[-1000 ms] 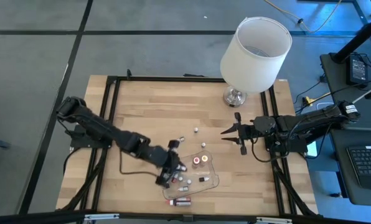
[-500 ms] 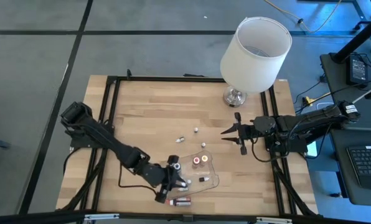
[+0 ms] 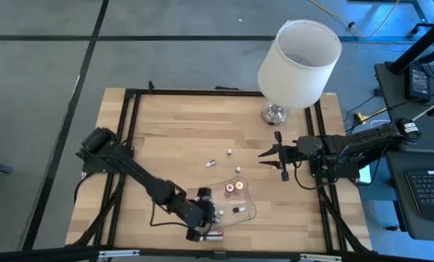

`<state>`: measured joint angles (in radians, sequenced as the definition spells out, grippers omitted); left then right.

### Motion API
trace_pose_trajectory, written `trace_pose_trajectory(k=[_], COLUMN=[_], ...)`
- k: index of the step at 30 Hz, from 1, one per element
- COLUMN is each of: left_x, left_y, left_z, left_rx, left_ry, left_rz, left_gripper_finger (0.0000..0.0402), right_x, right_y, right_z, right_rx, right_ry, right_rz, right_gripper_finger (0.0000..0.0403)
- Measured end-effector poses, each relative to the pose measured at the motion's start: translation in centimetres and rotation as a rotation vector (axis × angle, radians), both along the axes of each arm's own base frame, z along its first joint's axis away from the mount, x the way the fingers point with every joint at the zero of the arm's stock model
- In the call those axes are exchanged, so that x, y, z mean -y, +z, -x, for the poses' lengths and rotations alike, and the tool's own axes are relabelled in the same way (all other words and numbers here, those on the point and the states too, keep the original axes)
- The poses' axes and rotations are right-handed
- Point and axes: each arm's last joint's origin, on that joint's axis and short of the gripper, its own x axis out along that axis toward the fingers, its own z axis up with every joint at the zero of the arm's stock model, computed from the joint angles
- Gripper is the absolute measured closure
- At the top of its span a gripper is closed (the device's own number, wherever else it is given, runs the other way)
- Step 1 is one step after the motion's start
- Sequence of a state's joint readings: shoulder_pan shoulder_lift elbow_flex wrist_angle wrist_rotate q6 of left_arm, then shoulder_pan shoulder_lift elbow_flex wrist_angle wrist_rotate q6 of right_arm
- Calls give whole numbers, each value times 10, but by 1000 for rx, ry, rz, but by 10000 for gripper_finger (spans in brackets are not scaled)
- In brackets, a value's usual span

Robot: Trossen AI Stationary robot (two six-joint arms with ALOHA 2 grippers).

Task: Pick & Place food coloring
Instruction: Put the small white food coloring bottle into the container

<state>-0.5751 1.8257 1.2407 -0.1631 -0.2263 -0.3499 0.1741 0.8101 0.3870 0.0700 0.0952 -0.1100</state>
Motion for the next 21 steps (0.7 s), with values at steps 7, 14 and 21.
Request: trace_pose_trajectory(k=[7,14,21], left_x=[1,0,1], left_y=[-9,-11,-10], left_z=[4,5,5], left_rx=[-71,-98,-89], left_ry=[18,21,17], left_rz=[4,-11,-5], left_gripper_finger=[336,334,315], right_x=[0,0,0], right_y=[0,0,0], right_z=[0,0,0], right_rx=[0,0,0], right_ry=[0,0,0], right_rz=[0,0,0], right_gripper_finger=[296,296,296])
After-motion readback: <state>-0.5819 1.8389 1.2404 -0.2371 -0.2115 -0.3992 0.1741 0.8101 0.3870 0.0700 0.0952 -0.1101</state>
